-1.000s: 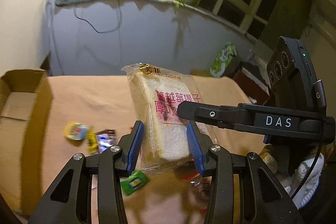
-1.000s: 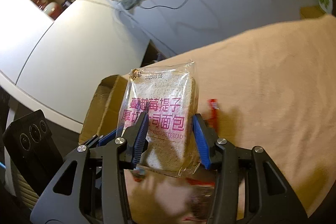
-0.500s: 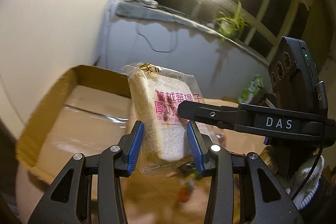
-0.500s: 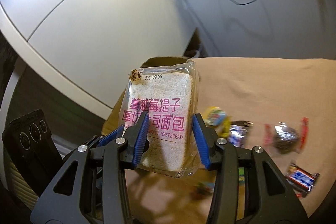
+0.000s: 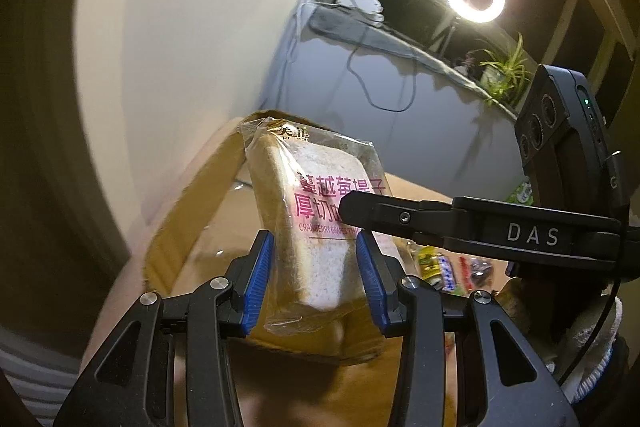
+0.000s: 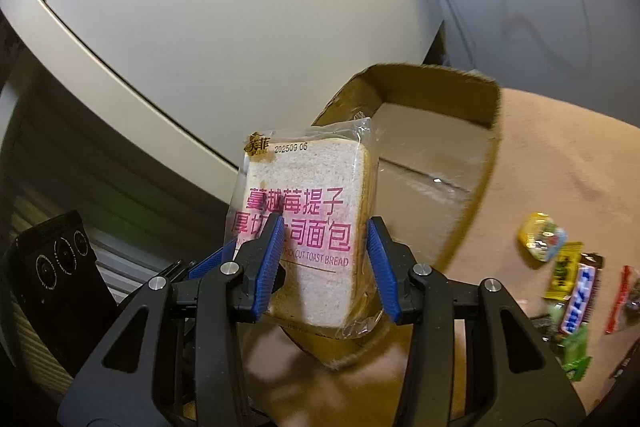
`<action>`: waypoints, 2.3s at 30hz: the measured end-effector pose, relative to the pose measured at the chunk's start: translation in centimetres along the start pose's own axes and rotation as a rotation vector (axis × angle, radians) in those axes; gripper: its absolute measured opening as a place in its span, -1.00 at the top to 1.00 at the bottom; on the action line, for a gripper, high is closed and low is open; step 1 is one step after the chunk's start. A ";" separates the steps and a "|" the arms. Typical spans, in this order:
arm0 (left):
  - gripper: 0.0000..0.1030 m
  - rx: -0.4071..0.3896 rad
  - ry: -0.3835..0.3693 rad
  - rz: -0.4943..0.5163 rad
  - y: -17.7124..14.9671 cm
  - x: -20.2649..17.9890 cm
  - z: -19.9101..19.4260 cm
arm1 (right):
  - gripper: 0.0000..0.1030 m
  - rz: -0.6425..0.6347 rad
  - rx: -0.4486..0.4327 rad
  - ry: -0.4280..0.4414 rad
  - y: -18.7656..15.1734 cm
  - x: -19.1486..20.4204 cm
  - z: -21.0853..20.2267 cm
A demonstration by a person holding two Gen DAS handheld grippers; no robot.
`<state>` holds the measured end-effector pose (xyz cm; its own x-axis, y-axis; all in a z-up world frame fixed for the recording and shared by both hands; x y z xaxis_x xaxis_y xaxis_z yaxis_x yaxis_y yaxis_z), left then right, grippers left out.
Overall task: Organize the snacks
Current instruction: 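Lift the bread loaf with the right tool and lower it into the cardboard box, then grasp the red-wrapped pastry bag with the right tool while the left tool grasps the orange cup snack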
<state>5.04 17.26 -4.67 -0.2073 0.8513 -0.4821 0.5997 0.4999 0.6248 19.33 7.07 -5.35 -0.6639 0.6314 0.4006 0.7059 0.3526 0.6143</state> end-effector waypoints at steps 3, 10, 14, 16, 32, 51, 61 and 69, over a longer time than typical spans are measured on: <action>0.20 0.007 0.015 -0.013 0.0 1.0 0.2 | 0.12 -0.003 0.022 0.004 0.0 0.2 1.2; 0.20 0.018 0.048 -0.016 -0.2 1.8 1.0 | 0.13 -0.007 0.059 0.002 0.0 0.6 3.5; 0.20 0.004 0.075 0.003 -0.2 1.7 0.9 | 0.13 -0.011 0.068 -0.021 0.0 0.5 4.0; 0.21 0.002 0.082 0.005 -0.4 1.8 0.8 | 0.13 -0.016 0.068 -0.034 -0.1 0.4 4.1; 0.21 -0.054 0.133 0.093 -1.4 -0.5 -1.0 | 0.13 -0.108 0.010 -0.152 -0.6 0.7 0.6; 0.19 -0.003 0.066 0.212 -6.1 -6.7 -0.8 | -0.47 -0.152 -0.100 -0.453 -8.2 -6.5 -12.3; 0.19 0.104 -0.016 0.253 -10.0 -10.9 1.6 | -0.57 -0.130 -0.071 -0.573 -14.4 -11.3 -18.7; 0.19 0.179 -0.026 0.287 -12.7 -12.7 4.0 | -0.57 -0.083 -0.016 -0.587 -19.8 -12.6 -19.6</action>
<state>3.12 -0.49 -8.90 0.0082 0.9478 -0.3187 0.7573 0.2023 0.6209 8.88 -21.44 -9.25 -0.4661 0.8802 -0.0896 0.6504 0.4095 0.6397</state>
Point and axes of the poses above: each gripper's, at about its wrist camera, not at the fingertips, and z roughly the way its jaws point, x to its left, y to its top, the point moved 2 cm from there along z, roughly the way its jaws point, and after that the axes turned 12 degrees about -z, right-handed, at the moved point
